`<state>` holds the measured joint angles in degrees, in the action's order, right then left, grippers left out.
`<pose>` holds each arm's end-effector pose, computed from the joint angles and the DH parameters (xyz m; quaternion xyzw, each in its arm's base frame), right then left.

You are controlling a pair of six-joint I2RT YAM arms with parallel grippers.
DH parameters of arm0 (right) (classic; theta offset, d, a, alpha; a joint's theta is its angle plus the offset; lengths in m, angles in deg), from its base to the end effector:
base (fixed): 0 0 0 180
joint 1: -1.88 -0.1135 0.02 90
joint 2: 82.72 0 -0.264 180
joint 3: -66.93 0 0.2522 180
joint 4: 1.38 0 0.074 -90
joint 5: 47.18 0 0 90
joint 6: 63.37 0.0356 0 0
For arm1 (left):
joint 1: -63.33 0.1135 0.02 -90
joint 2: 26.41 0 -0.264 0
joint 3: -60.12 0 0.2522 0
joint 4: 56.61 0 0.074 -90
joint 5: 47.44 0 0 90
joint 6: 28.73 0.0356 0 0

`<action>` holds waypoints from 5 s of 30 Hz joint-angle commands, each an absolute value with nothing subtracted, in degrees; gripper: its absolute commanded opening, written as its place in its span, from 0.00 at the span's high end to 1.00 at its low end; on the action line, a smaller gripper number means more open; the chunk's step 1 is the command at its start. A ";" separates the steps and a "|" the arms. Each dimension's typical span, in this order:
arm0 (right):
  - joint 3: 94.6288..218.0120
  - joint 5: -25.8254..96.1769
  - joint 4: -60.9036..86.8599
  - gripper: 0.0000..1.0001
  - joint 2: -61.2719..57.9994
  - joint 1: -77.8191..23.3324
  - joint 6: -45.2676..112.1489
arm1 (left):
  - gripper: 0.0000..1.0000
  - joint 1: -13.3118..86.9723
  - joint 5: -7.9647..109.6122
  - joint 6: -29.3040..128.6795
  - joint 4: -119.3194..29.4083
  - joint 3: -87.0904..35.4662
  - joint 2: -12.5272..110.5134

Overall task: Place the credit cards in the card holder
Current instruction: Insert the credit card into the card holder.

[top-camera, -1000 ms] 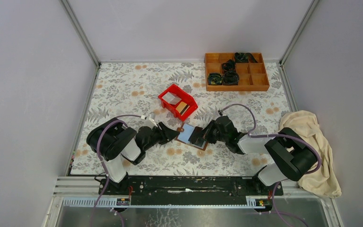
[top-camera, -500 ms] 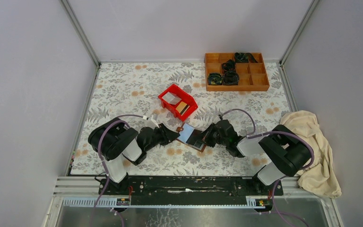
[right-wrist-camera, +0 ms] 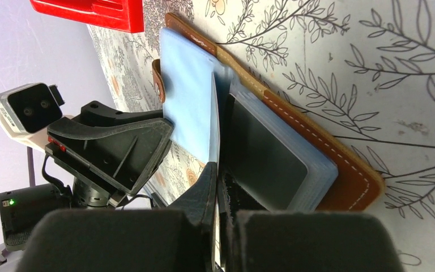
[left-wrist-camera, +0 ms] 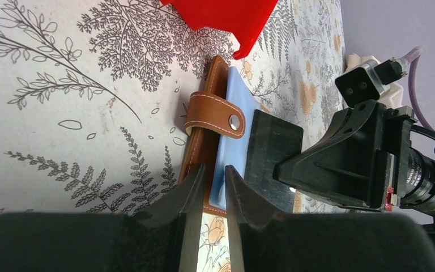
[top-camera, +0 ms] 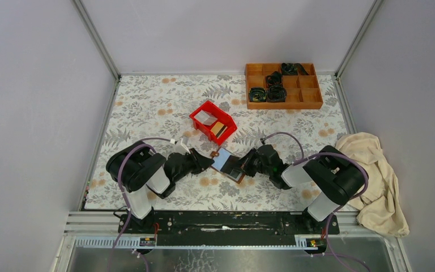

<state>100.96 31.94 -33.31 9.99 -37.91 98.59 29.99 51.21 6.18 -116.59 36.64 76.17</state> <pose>0.1962 0.1721 0.1127 0.1871 0.8283 0.4774 0.2260 0.1878 -0.1300 0.0877 -0.1103 0.8061 -0.4472 0.3716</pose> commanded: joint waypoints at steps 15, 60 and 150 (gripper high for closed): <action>101.87 33.75 -36.31 1.00 15.25 -40.03 99.86 | 0.84 25.25 46.16 7.48 -112.62 38.76 76.22; 106.93 42.04 -21.15 1.00 12.87 -41.70 92.82 | 0.88 16.97 37.65 5.12 -97.00 40.21 65.32; 118.56 27.78 -4.92 1.00 20.59 -43.38 76.32 | 0.78 22.21 24.63 13.26 -71.13 32.64 54.17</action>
